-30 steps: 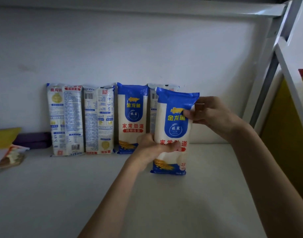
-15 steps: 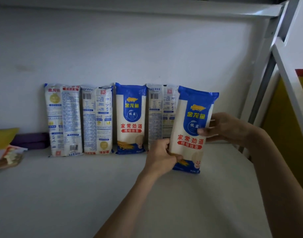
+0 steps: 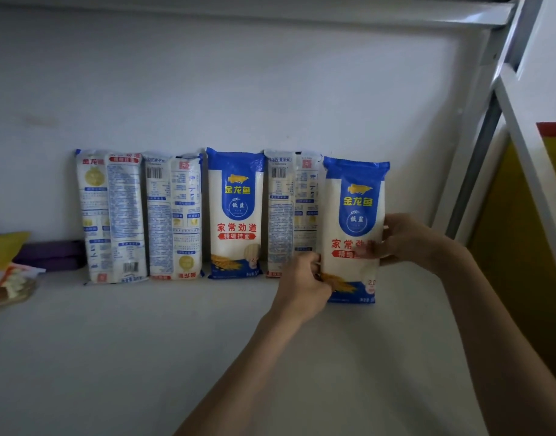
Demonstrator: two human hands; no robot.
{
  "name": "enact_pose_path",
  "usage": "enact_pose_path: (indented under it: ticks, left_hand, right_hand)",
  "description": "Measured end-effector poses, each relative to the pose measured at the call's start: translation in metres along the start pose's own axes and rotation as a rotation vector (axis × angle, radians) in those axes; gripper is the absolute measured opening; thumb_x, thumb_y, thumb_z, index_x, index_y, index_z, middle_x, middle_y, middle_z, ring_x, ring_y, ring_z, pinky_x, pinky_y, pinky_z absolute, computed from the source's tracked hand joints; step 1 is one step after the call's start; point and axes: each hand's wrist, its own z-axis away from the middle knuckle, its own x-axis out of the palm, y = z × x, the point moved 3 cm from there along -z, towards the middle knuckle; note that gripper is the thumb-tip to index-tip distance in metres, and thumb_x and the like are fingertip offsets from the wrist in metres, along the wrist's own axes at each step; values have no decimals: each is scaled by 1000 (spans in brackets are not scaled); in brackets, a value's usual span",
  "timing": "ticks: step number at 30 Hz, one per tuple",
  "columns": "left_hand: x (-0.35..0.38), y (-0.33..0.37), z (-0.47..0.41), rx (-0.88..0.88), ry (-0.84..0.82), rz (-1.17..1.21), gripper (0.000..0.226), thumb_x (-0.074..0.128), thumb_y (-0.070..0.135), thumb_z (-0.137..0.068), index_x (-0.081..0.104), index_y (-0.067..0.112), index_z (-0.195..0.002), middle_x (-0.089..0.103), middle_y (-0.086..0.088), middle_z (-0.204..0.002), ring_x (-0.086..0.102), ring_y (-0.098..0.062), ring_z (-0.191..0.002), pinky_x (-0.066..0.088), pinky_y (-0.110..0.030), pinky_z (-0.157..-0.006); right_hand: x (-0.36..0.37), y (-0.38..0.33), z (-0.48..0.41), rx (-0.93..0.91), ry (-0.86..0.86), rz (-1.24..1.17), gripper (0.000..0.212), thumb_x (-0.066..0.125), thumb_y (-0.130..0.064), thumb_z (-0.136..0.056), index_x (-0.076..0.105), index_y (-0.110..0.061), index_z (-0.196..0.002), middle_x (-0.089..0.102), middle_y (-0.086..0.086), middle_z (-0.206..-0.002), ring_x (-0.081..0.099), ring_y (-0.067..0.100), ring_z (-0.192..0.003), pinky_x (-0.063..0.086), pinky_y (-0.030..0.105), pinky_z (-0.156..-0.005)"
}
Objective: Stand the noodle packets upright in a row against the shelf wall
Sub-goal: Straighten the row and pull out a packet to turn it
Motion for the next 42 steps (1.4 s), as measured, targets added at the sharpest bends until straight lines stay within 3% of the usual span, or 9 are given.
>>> enact_pose_path:
  ticks: [4,7,12,14,20,26,35,38,42]
  left_hand:
    - [0,5,-1,-42,-55,31,36,75,7,-81,67,15,-115,73,7,-100,63,6,-80,47,-1,-61]
    - [0,7,-3,-88,-57,85,41,75,12,-81,62,22,-119,65,19,-89,64,5,-85,44,0,-58]
    - [-12,4,-7,-122,-14,36,45,71,15,-85,55,17,-127,60,10,-109,58,0,-96,41,-4,-66]
    - [-26,1,-11,-128,80,22,42,69,10,-86,57,15,-126,62,3,-117,60,-9,-106,45,-11,-74]
    - [-62,-4,-9,-156,424,-3,32,62,3,-89,57,8,-120,59,2,-109,59,-11,-98,44,-9,-53]
    - [-62,-6,-9,-192,367,4,37,58,8,-93,52,8,-130,60,-2,-127,58,-13,-115,43,-9,-54]
    - [-58,-12,-9,-239,214,78,39,59,8,-93,53,15,-131,63,6,-122,60,-11,-112,45,-11,-62]
    - [-61,-10,-9,-244,186,103,47,59,6,-93,47,12,-138,59,7,-122,53,-6,-104,44,-12,-66]
    - [-63,-9,-11,-253,173,101,47,58,4,-93,47,12,-138,59,-5,-136,57,-13,-110,46,-15,-72]
  right_hand:
    - [10,8,-1,35,1,72,34,81,-3,-70,62,-18,-93,70,-1,-94,68,17,-84,60,40,-70]
    - [11,13,-2,5,103,9,29,80,-5,-71,60,-19,-88,67,-3,-87,65,13,-76,56,32,-60]
    - [16,23,-10,-19,241,-78,32,76,-8,-78,58,-14,-103,64,-2,-95,63,22,-93,57,41,-75]
    - [17,24,-12,-15,236,-64,35,73,-10,-81,56,-15,-110,63,1,-103,62,25,-99,56,43,-76]
    - [25,30,-16,151,36,276,55,80,-12,-75,47,-17,-119,61,8,-110,63,27,-96,58,36,-67]
    - [28,32,-20,22,198,229,62,78,-1,-72,51,-11,-127,62,9,-122,58,31,-116,50,48,-95]
    - [39,40,-23,-59,387,167,69,69,6,-80,39,-11,-140,53,12,-137,49,32,-128,44,47,-101]
    - [40,39,-27,-33,374,204,91,73,4,-77,20,-15,-149,47,12,-140,47,32,-130,45,50,-99]
    - [30,13,-19,-58,694,228,96,80,2,-66,21,-14,-140,25,16,-139,34,31,-132,49,39,-94]
